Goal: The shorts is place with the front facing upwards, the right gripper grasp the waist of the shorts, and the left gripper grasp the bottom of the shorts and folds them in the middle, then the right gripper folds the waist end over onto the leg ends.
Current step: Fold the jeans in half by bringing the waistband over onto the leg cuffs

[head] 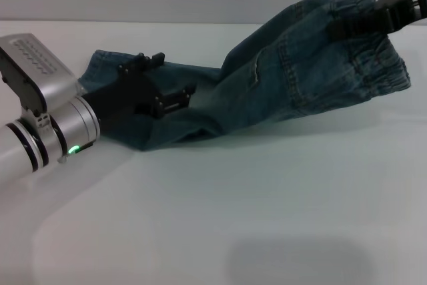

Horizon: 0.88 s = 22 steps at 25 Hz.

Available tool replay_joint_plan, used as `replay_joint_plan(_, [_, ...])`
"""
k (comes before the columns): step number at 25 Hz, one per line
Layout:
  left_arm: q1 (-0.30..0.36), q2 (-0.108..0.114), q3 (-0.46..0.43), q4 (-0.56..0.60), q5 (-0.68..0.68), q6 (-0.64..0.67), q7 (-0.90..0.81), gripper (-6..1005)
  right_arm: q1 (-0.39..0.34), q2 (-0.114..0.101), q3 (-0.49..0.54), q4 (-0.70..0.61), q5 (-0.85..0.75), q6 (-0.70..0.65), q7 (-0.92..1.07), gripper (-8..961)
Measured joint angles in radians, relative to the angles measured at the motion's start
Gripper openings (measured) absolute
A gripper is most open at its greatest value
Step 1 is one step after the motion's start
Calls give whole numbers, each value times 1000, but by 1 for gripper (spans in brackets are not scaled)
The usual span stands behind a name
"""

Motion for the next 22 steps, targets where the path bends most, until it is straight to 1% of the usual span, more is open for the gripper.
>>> replay_joint_plan(2, [7, 1, 44, 1, -30, -9, 12, 840, 6, -1, 4, 0, 0, 1, 0, 77])
replay_joint_plan(8, [17, 0, 119, 5, -83, -11, 29, 840, 27, -7, 7, 10, 1, 5, 16, 78])
replay_joint_plan(13, [24, 0, 214, 10, -165, -9, 50, 840, 44, -7, -1, 21, 2, 7, 24, 77])
replay_joint_plan(15, [24, 0, 253, 12, -190, -9, 55, 840, 56, -7, 2, 39, 2, 12, 24, 77])
replay_joint_plan(22, [24, 0, 347, 14, -249, -4, 72, 840, 83, -10, 4, 92, 2, 46, 26, 77])
